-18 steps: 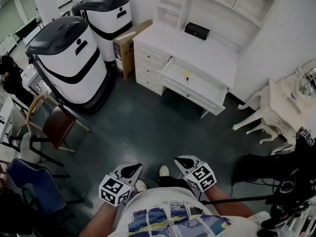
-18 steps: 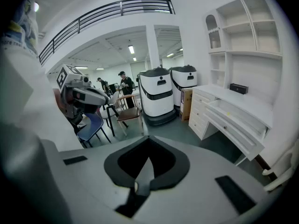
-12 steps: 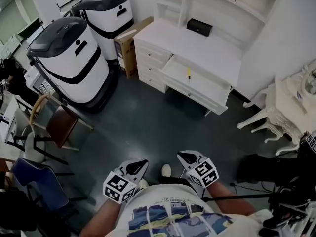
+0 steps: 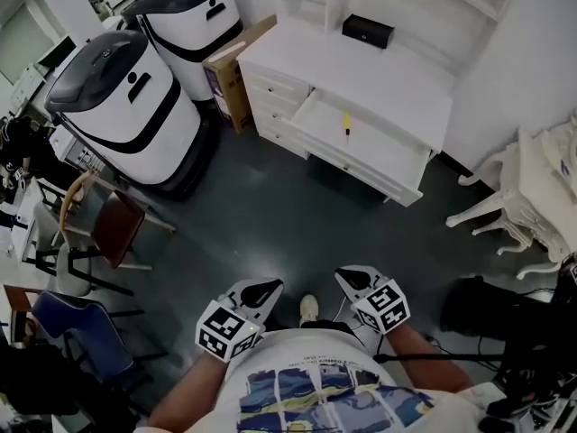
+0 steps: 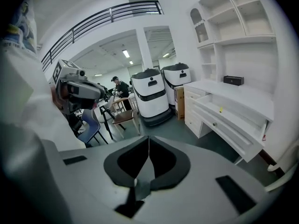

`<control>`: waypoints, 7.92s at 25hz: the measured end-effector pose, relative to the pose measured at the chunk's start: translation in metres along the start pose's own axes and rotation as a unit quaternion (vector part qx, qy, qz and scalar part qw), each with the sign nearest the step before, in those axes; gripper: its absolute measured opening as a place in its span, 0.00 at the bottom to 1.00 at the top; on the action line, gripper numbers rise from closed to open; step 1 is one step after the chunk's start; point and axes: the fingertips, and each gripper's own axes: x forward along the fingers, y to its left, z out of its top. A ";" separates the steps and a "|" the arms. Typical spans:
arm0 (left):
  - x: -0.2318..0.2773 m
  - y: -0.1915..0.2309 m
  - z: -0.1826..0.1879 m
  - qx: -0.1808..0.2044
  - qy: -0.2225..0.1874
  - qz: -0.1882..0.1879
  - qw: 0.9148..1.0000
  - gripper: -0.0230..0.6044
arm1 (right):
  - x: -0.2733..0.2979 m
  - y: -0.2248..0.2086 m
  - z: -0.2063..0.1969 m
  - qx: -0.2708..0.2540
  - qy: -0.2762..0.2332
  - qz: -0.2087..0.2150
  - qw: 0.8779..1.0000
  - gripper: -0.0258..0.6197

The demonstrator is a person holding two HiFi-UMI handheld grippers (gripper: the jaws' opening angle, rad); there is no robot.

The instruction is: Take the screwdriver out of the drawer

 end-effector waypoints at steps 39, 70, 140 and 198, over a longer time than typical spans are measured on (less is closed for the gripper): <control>0.151 0.309 0.176 0.022 0.022 -0.107 0.994 0.06 | 0.194 -0.382 0.138 0.144 0.038 -0.252 0.956 0.24; 0.243 0.384 0.263 -0.025 0.057 0.027 0.998 0.06 | 0.343 -0.533 0.052 0.177 0.202 -0.203 0.941 0.28; 0.062 0.352 0.160 0.027 -0.046 -0.089 0.995 0.06 | 0.200 -0.218 0.236 0.049 0.035 -0.203 0.977 0.18; 0.032 0.326 0.127 0.031 -0.041 -0.090 0.995 0.06 | 0.201 -0.124 0.243 0.009 0.011 -0.151 0.988 0.18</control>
